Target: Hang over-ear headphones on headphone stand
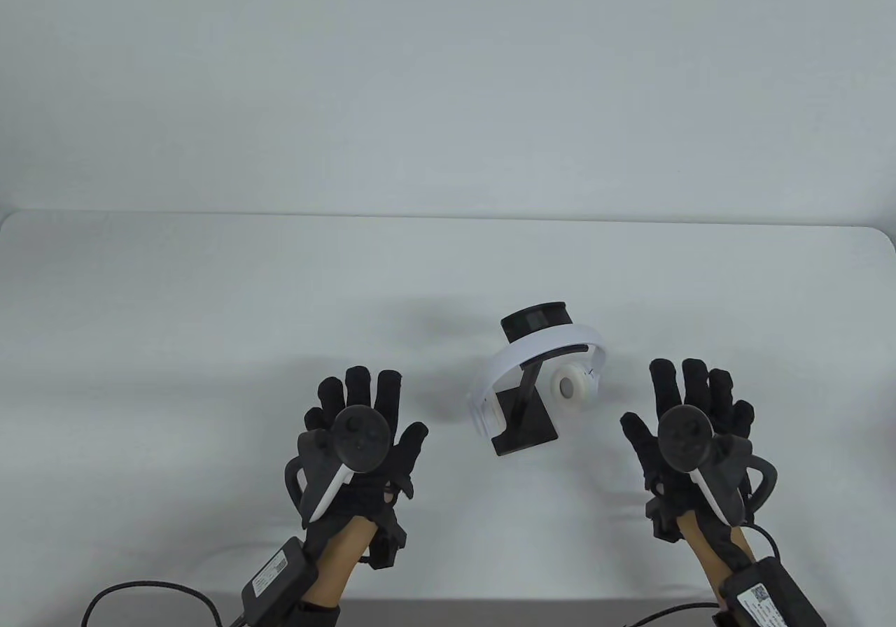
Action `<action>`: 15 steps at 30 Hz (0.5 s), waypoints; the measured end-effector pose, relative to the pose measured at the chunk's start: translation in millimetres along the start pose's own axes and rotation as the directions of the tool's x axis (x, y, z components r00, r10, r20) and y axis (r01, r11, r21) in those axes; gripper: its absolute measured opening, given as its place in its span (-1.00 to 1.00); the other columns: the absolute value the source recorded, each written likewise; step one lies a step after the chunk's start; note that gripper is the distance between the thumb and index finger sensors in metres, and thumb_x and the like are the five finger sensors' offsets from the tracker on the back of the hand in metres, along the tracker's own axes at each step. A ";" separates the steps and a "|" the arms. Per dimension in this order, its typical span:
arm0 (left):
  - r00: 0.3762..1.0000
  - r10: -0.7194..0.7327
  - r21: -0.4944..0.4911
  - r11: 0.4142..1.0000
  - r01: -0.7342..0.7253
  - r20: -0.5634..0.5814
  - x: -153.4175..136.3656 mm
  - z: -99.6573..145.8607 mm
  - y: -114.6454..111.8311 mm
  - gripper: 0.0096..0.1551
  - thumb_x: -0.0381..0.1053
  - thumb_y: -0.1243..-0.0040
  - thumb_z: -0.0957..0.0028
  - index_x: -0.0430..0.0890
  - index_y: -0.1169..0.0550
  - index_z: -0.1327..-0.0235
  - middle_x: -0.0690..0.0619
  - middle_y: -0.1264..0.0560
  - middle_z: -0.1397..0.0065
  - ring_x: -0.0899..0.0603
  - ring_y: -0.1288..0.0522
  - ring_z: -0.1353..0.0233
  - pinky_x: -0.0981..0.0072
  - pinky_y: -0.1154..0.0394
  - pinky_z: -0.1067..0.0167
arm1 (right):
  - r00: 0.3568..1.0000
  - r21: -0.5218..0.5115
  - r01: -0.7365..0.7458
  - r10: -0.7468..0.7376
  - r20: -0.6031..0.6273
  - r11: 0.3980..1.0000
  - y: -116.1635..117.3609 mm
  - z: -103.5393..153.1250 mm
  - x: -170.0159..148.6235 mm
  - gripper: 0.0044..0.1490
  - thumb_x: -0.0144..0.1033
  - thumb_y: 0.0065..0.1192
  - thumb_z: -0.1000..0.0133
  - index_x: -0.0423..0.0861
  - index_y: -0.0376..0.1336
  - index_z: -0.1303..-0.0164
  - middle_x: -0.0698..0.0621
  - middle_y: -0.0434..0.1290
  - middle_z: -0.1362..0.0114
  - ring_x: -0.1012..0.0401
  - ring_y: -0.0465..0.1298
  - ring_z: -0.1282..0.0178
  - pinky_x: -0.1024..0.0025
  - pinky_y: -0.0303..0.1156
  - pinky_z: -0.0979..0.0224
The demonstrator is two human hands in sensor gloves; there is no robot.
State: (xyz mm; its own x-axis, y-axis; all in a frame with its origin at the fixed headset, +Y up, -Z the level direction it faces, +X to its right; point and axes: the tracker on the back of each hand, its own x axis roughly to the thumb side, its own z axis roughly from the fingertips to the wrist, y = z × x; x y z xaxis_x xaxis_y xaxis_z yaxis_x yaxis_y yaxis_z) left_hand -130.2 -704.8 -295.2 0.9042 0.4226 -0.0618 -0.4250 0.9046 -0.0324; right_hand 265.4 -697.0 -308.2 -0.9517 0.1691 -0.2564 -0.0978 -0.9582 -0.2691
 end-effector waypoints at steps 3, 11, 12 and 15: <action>1.000 -0.028 -0.011 1.000 0.028 -0.004 2.9 -0.5 -5.4 -0.08 0.46 0.07 0.07 0.37 0.05 -0.57 0.13 0.24 -0.70 -0.26 0.39 -0.63 -0.28 0.33 -0.42 | 1.000 0.038 0.011 -0.011 0.000 0.999 7.5 -2.5 -0.4 0.07 0.47 0.05 0.21 0.57 -0.32 -0.43 0.23 -0.30 -0.72 0.04 -0.28 -0.77 -0.26 -0.30 -0.65; 0.999 -0.039 -0.030 0.999 0.039 0.007 7.3 -0.2 -10.3 -0.08 0.46 0.07 0.06 0.36 0.05 -0.58 0.12 0.24 -0.70 -0.26 0.39 -0.63 -0.28 0.33 -0.42 | 1.000 0.084 0.020 -0.019 -0.013 0.996 16.6 -4.5 -2.5 0.08 0.54 -0.07 0.21 0.59 -0.45 -0.39 0.25 -0.44 -0.70 -0.01 -0.46 -0.73 -0.33 -0.47 -0.55; 0.999 -0.035 -0.025 0.999 0.035 0.007 8.1 0.6 -10.1 -0.08 0.46 0.07 0.06 0.37 0.05 -0.58 0.12 0.24 -0.70 -0.26 0.39 -0.63 -0.28 0.33 -0.42 | 1.000 0.085 0.023 -0.021 -0.021 0.996 15.8 -3.9 -3.6 0.09 0.55 -0.09 0.21 0.58 -0.46 -0.39 0.25 -0.45 -0.70 -0.01 -0.48 -0.73 -0.34 -0.48 -0.54; 0.999 -0.046 0.000 0.999 0.046 0.008 9.8 2.7 -8.1 -0.08 0.46 0.08 0.06 0.37 0.06 -0.57 0.13 0.25 -0.70 -0.26 0.40 -0.63 -0.28 0.34 -0.42 | 0.999 0.088 0.043 -0.041 -0.031 0.995 13.8 -3.9 -5.9 0.10 0.56 -0.11 0.21 0.57 -0.49 -0.39 0.25 -0.47 -0.70 -0.01 -0.49 -0.72 -0.34 -0.49 -0.54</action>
State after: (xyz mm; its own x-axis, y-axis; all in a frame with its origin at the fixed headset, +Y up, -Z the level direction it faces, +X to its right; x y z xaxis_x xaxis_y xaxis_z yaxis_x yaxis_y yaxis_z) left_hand -117.8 -707.8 -292.9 0.9230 0.3814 -0.0522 -0.3833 0.9229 -0.0350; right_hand 270.8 -710.4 -314.0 -0.9375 0.2149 -0.2738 -0.1641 -0.9666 -0.1969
